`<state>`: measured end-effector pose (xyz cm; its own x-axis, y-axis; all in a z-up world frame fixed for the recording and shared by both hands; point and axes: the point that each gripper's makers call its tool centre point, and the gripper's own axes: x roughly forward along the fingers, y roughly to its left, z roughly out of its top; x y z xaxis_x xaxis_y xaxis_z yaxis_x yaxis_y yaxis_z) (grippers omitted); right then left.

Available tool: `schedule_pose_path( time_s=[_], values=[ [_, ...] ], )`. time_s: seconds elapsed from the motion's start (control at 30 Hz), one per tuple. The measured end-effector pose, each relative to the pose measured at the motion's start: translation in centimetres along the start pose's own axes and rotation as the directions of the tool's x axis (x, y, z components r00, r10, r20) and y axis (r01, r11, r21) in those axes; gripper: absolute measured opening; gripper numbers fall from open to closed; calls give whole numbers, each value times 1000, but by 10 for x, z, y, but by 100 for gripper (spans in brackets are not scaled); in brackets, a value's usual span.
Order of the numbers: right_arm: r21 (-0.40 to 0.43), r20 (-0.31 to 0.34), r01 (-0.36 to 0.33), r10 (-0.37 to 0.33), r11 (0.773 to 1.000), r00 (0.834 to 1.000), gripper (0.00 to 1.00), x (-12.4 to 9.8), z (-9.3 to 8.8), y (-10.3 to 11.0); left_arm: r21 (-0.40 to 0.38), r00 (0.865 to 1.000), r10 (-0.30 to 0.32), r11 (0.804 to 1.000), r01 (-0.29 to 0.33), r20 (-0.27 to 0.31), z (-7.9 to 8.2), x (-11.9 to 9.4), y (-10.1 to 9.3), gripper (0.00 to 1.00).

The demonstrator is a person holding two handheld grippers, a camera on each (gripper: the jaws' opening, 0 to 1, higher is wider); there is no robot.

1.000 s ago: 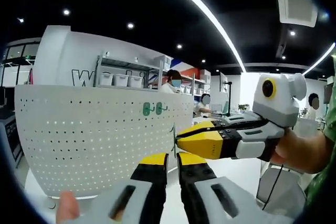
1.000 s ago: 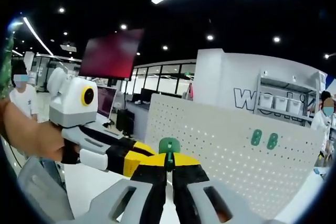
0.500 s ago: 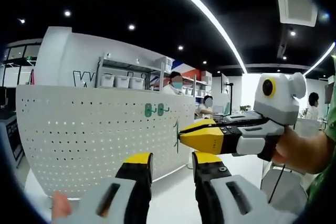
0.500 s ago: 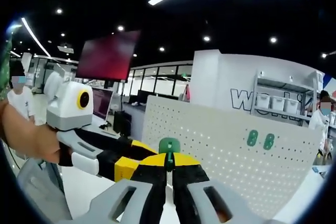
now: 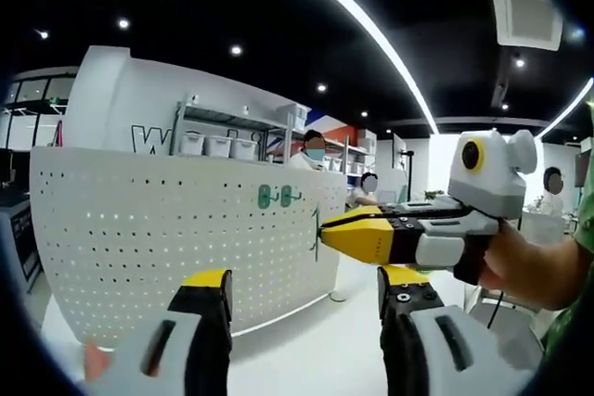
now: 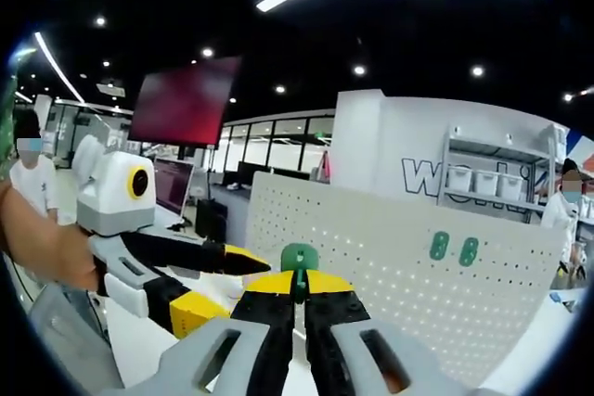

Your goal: Insert the hook assembly into the mounting plate slot until the hook locks in place.

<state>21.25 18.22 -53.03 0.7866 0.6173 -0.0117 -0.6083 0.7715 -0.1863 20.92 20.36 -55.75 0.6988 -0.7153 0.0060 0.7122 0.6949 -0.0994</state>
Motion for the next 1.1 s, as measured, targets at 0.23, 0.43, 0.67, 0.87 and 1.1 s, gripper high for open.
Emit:
schedule_pose_path(
  time_s=[0.23, 0.43, 0.67, 0.87, 1.1],
  values=[
    [-1, -1, 8, -8, 1000, 1000, 1, 0, 0, -2, -6, 1000, -16, 1000, 16, 1, 0, 1, -3, 79],
    [0, -5, 21, -21, 1000, 1000, 1, -1, -2, -7, -5, 1000, -7, 1000, 7, -6, -2, -1, -2, 96],
    [3, -10, 36, -35, 999, 999, 1, 1, -4, -11, 32, 999, -26, 999, 27, -20, -5, -4, -8, 100],
    [7, -7, 55, -55, 998, 998, 1, 3, -2, -20, 54, 1000, -6, 998, 7, -18, -5, -11, -4, 100],
    [10, 0, 70, -70, 997, 998, 1, 11, 2, -25, 63, 1000, -17, 998, 18, -8, -7, -28, -1, 100]
  ],
)
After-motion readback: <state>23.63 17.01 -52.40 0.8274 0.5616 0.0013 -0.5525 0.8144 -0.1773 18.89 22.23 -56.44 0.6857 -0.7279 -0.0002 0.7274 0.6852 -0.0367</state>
